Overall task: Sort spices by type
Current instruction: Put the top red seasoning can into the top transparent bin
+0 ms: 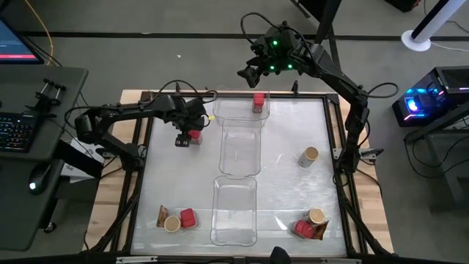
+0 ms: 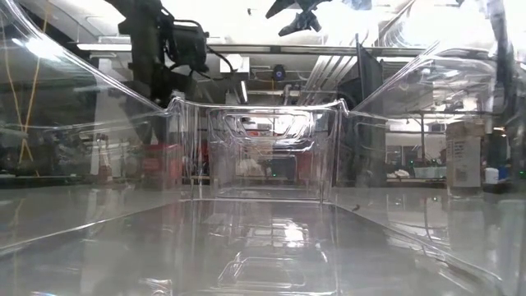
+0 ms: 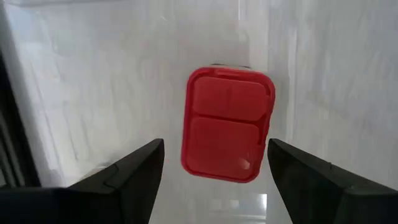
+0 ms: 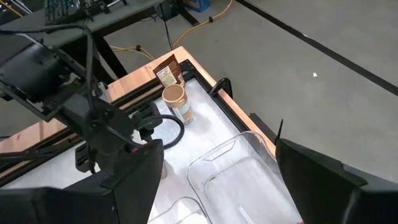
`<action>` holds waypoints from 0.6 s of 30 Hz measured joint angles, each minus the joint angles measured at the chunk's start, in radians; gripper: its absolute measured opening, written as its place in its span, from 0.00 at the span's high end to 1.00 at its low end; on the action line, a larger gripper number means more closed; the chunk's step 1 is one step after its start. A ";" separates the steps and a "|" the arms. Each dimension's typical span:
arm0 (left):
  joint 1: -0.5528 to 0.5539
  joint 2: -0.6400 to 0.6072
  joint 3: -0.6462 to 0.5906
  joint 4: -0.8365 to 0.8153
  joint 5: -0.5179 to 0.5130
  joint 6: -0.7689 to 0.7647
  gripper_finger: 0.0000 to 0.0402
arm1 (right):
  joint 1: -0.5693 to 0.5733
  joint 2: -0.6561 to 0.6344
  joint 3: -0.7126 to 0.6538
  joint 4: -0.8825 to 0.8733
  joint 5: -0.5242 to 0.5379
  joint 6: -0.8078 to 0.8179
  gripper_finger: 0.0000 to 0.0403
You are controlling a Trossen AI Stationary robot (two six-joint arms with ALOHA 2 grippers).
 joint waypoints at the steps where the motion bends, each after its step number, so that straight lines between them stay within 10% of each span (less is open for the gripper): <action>1: 0.000 -0.007 0.000 0.001 0.000 0.004 0.32 | 0.000 0.000 0.000 0.000 0.000 0.000 0.24; 18: 0.003 0.104 0.000 0.059 0.024 0.058 0.32 | 0.000 0.000 0.000 0.000 0.002 0.002 0.24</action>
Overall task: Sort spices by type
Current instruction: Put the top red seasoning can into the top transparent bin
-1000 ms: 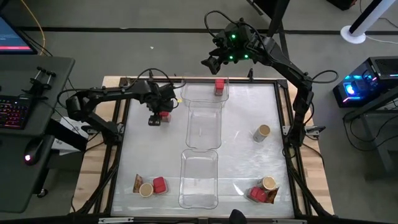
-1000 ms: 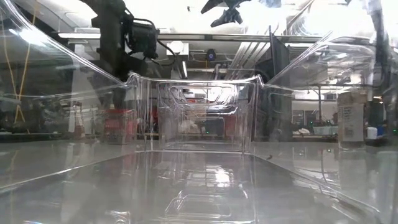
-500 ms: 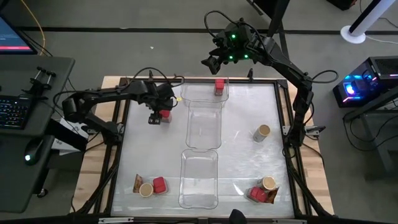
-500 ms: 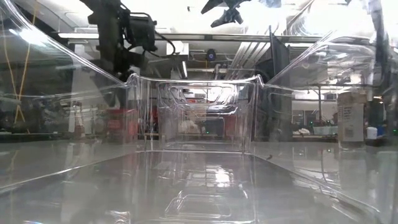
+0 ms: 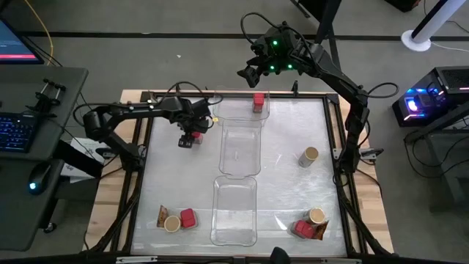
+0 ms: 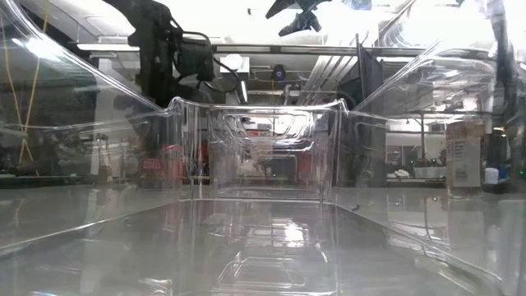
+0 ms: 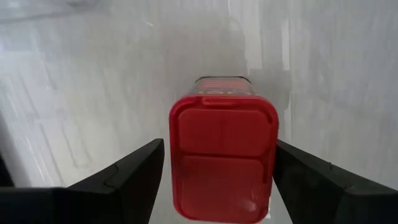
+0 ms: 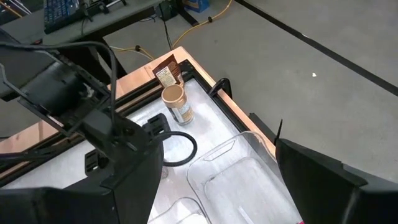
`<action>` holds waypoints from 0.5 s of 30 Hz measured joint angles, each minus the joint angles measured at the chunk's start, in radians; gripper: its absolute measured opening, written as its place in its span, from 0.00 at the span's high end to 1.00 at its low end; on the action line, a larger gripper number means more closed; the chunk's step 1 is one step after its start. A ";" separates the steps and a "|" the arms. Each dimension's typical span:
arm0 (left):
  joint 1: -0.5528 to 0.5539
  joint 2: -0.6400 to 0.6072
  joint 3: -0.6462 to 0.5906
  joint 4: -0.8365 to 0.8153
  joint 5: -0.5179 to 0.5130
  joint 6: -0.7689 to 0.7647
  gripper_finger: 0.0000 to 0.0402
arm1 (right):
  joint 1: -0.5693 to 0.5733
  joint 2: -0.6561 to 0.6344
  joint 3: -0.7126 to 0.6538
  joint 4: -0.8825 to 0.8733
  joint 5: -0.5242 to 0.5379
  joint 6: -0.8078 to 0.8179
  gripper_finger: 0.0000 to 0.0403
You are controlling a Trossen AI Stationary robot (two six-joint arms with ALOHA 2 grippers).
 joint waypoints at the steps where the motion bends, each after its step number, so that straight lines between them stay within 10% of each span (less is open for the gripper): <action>1: 0.000 0.007 0.000 0.001 0.000 -0.006 0.32 | 0.000 0.000 0.000 0.000 0.000 0.000 0.24; 15: -0.002 -0.013 0.000 -0.057 0.075 -0.261 0.54 | 0.006 -0.003 0.001 -0.016 -0.009 0.047 0.24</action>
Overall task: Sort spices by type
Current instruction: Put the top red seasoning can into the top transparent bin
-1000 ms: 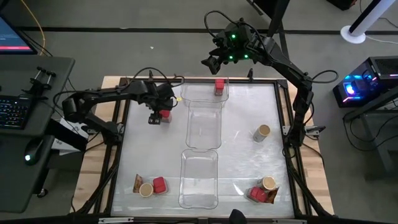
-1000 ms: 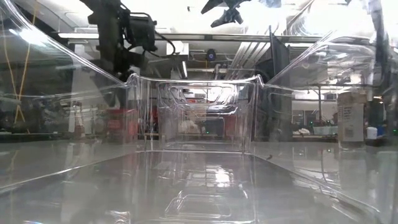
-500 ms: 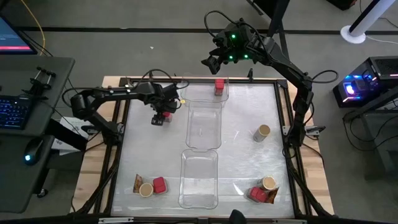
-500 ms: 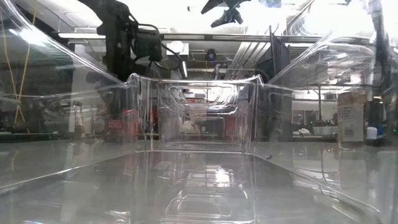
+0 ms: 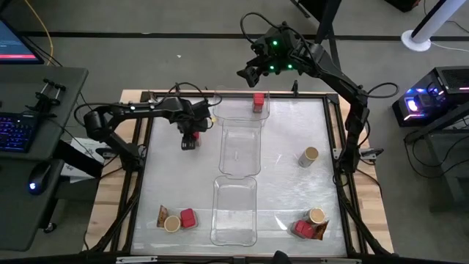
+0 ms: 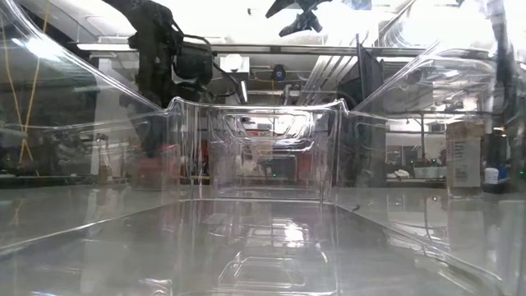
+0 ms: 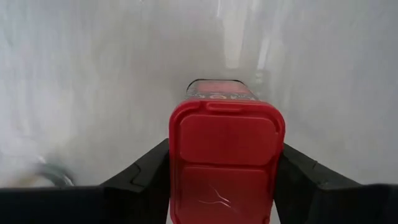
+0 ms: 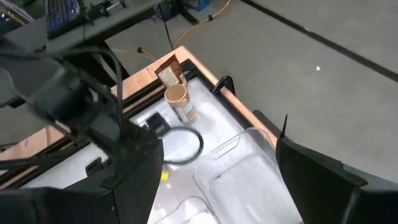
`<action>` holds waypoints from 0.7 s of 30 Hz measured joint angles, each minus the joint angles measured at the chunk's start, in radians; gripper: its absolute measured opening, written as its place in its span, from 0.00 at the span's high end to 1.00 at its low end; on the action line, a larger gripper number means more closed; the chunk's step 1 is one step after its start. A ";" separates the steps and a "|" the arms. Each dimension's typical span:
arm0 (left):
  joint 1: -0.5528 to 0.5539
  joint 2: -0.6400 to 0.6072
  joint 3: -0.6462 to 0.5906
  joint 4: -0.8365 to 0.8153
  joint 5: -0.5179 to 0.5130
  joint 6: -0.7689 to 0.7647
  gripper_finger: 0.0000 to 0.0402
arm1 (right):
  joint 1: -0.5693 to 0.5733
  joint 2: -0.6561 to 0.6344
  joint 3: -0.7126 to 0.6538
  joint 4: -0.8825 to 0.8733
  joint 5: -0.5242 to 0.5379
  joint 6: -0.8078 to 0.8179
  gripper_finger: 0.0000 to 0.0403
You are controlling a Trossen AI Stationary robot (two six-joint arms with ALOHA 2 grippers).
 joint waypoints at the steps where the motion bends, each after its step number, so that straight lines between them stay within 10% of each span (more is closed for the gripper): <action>1: 0.001 -0.023 0.000 -0.014 0.015 -0.035 0.54 | 0.002 -0.003 0.000 -0.015 -0.003 0.002 0.24; 12: 0.008 -0.323 0.113 0.184 0.044 -0.596 0.54 | 0.009 -0.104 0.002 -0.083 0.051 0.065 0.24; 21: 0.008 0.036 0.400 0.403 0.023 -0.614 0.54 | -0.028 -0.178 0.003 -0.021 0.146 0.136 0.24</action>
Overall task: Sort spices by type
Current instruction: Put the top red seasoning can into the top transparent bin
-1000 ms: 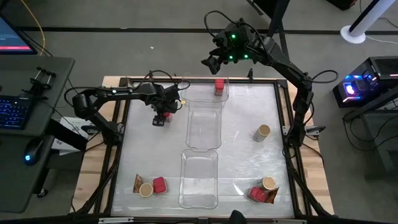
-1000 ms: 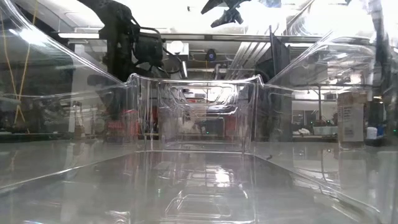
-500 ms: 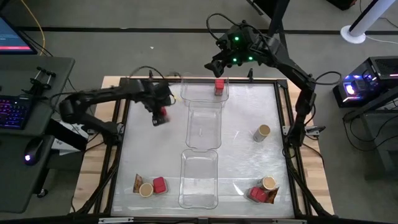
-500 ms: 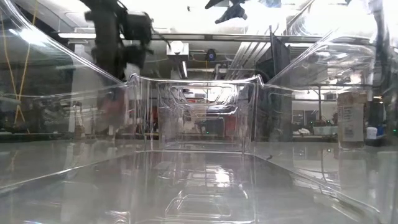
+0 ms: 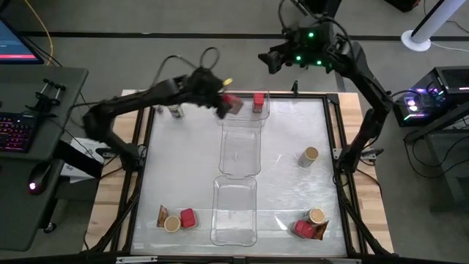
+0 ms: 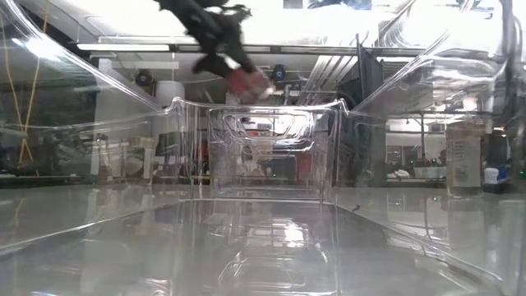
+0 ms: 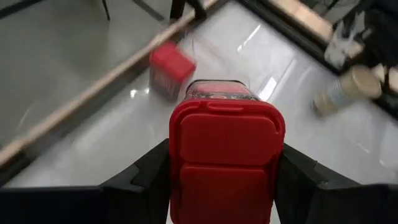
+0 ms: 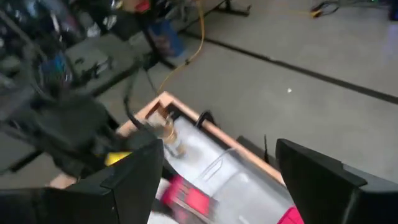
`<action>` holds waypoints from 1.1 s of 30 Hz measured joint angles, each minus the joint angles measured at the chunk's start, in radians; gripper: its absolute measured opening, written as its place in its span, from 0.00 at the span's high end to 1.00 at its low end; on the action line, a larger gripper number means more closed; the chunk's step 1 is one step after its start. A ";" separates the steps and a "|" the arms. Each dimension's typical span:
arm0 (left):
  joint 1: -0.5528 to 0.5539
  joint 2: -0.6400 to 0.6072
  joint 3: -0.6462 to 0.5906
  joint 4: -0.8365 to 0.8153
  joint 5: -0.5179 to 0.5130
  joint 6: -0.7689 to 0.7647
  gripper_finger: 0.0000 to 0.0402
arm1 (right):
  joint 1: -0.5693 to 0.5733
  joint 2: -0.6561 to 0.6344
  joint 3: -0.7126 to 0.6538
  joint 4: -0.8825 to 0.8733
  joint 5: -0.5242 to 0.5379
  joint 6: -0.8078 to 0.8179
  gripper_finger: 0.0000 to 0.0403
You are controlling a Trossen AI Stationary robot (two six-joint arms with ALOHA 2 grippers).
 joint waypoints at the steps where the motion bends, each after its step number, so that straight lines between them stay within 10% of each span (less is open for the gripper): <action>1: 0.003 0.053 0.047 0.014 -0.001 0.000 0.54 | -0.003 -0.006 0.000 0.004 0.016 0.008 0.24; 10: 0.042 0.362 0.331 -0.093 -0.062 -0.030 0.54 | -0.005 -0.014 0.000 0.008 0.104 0.054 0.24; 24: 0.069 0.469 0.335 -0.102 -0.111 -0.203 0.54 | -0.004 -0.014 0.000 0.008 0.116 0.074 0.24; 33: 0.091 0.504 0.334 -0.048 -0.098 -0.210 0.32 | -0.004 -0.014 0.000 0.008 0.115 0.080 0.24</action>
